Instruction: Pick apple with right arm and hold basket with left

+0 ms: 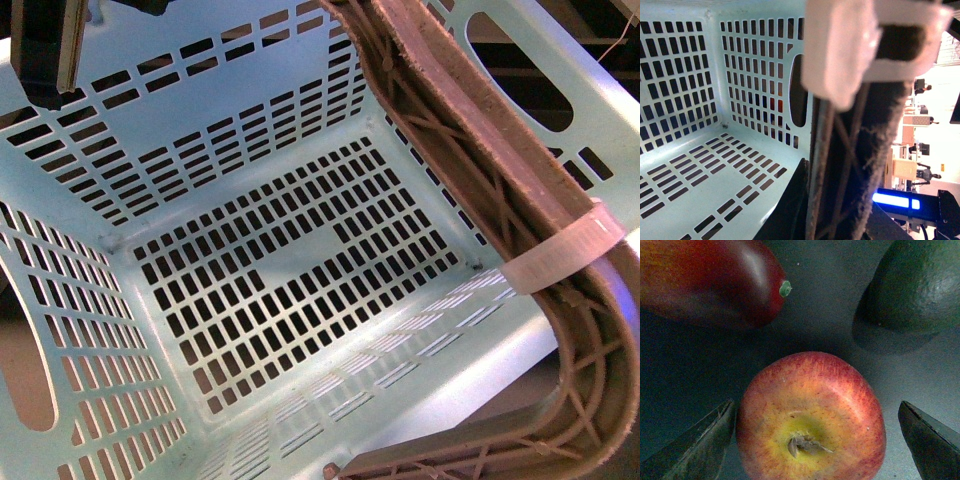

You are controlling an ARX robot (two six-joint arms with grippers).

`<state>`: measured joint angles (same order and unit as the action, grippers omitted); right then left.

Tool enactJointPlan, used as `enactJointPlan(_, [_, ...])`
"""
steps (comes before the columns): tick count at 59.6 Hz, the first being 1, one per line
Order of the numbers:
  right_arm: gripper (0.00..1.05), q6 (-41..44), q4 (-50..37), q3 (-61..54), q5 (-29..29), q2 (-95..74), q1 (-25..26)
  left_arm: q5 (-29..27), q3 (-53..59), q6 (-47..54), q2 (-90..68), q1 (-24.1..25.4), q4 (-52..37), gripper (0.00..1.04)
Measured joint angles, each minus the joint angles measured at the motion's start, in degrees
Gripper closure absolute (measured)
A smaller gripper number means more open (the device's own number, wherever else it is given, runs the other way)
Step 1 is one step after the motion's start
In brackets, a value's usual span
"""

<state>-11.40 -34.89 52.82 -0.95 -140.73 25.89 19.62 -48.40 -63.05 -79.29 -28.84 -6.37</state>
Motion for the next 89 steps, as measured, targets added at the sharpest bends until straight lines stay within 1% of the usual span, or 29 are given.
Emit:
enactJointPlan(2, [0.20, 0.00, -0.13, -0.07, 0.07, -0.22, 0.00, -0.02, 0.00, 0.00, 0.00, 0.00, 0.00, 0.97])
enactJointPlan(6, [0.26, 0.02, -0.39, -0.22, 0.07, -0.24, 0.00, -0.04, 0.00, 0.00, 0.00, 0.00, 0.00, 0.97])
enactJointPlan(13, [0.31, 0.17, -1.01, -1.33, 0.24, 0.22, 0.37, 0.00, 0.00, 0.00, 0.00, 0.00, 0.00, 0.97])
enactJointPlan(23, [0.32, 0.72, -1.70, -6.10, 2.05, 3.63, 1.20, -0.02, 0.00, 0.00, 0.00, 0.00, 0.00, 0.97])
enactJointPlan(27, [0.32, 0.98, -2.58, -10.01, 4.26, 8.28, 1.44, 0.00, 0.00, 0.00, 0.00, 0.00, 0.00, 0.97])
enactJointPlan(37, [0.32, 1.09, -2.89, -15.61, 9.01, 17.73, 0.59, 0.00, 0.00, 0.00, 0.00, 0.00, 0.00, 0.97])
enactJointPlan(45, [0.32, 0.96, 0.24, -20.83, 13.03, 30.27, -2.27, -0.02, 0.00, 0.00, 0.00, 0.00, 0.00, 0.97])
enactJointPlan(52, [0.32, -0.02, 3.58, -22.84, 14.56, 39.71, -4.96, -0.02, 0.00, 0.00, 0.00, 0.00, 0.00, 0.97])
enactJointPlan(57, [0.32, -3.08, 7.39, -23.17, 15.12, 51.21, -8.44, 0.00, 0.00, 0.00, 0.00, 0.00, 0.00, 0.97])
enactJointPlan(64, [0.32, -6.51, 10.49, -22.45, 14.43, 60.67, -12.61, -0.04, 0.02, 0.02, 0.00, 0.00, 0.00, 0.97])
enactJointPlan(69, [0.32, -8.72, 12.55, -21.55, 13.07, 66.51, -17.20, -0.02, 0.00, 0.00, 0.00, 0.00, 0.00, 0.97])
enactJointPlan(70, [0.32, -9.73, 13.14, -21.24, 12.33, 68.04, -19.06, 0.00, 0.02, 0.00, 0.00, 0.00, 0.00, 0.97])
enactJointPlan(71, [0.32, -9.73, 13.27, -21.20, 12.15, 68.35, -19.50, 0.02, 0.00, 0.00, 0.00, 0.00, 0.00, 0.97])
enactJointPlan(78, [0.32, -12.22, 14.45, -20.22, 8.70, 71.32, -27.98, 0.02, 0.00, 0.00, 0.00, 0.00, 0.00, 0.97])
enactJointPlan(80, [0.32, -12.85, 14.43, -20.06, 8.09, 71.36, -29.64, 0.00, 0.00, 0.00, 0.00, 0.00, 0.00, 0.97])
enactJointPlan(83, [0.32, -14.10, 13.90, -19.78, 6.21, 71.12, -33.86, -0.02, 0.00, 0.02, 0.00, 0.00, 0.00, 0.97])
enactJointPlan(89, [0.32, -15.52, 13.03, -19.21, 3.52, 69.57, -39.76, -0.02, 0.00, 0.00, 0.00, 0.00, 0.00, 0.97])
